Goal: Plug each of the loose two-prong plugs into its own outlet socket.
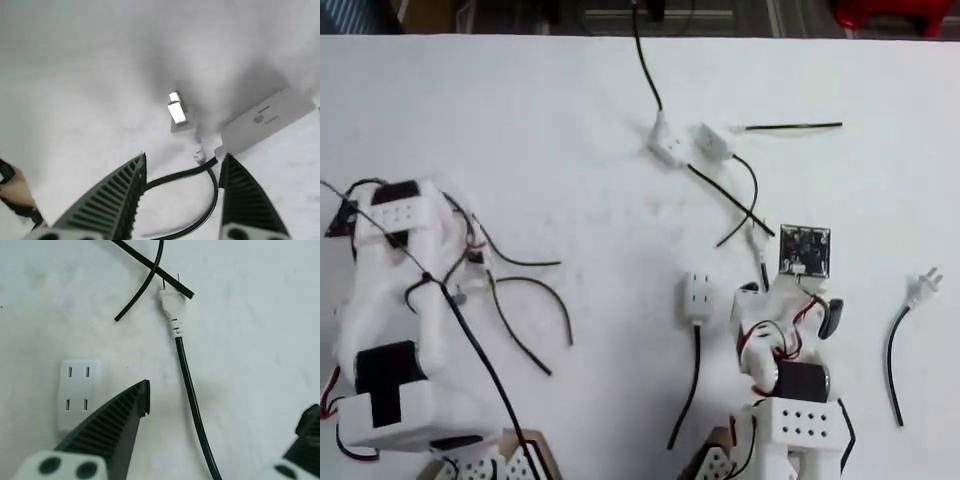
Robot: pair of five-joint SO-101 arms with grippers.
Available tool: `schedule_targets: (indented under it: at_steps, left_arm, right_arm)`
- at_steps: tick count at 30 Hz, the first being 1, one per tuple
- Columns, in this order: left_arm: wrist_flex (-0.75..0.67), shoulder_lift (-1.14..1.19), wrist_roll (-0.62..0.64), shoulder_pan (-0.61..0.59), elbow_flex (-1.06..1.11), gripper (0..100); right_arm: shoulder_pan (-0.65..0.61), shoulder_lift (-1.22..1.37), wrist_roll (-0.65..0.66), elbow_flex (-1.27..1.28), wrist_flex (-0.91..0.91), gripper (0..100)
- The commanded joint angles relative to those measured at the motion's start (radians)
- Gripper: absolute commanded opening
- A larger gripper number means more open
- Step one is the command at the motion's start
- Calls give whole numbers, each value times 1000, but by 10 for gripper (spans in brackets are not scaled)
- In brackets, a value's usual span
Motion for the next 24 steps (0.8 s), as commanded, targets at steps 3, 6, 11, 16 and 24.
schedule_targets:
  at_steps: [3, 6, 11, 16, 24]
  left_arm:
    - [-213, -4, 89, 53, 112, 238]
    - [-272, -5, 89, 47, 143, 238]
    - [-275, -4, 92, 5, 147, 238]
    - [-367, 22, 87, -19, 189, 238]
    - [-288, 143, 26, -15, 84, 203]
  right_arm:
    - [-12, -8, 9, -3, -18, 440]
    - [-12, -8, 11, 2, -18, 440]
    - [-15, -8, 11, 2, -18, 440]
    - [-15, -8, 11, 2, -18, 440]
    - [-15, -8, 11, 2, -18, 440]
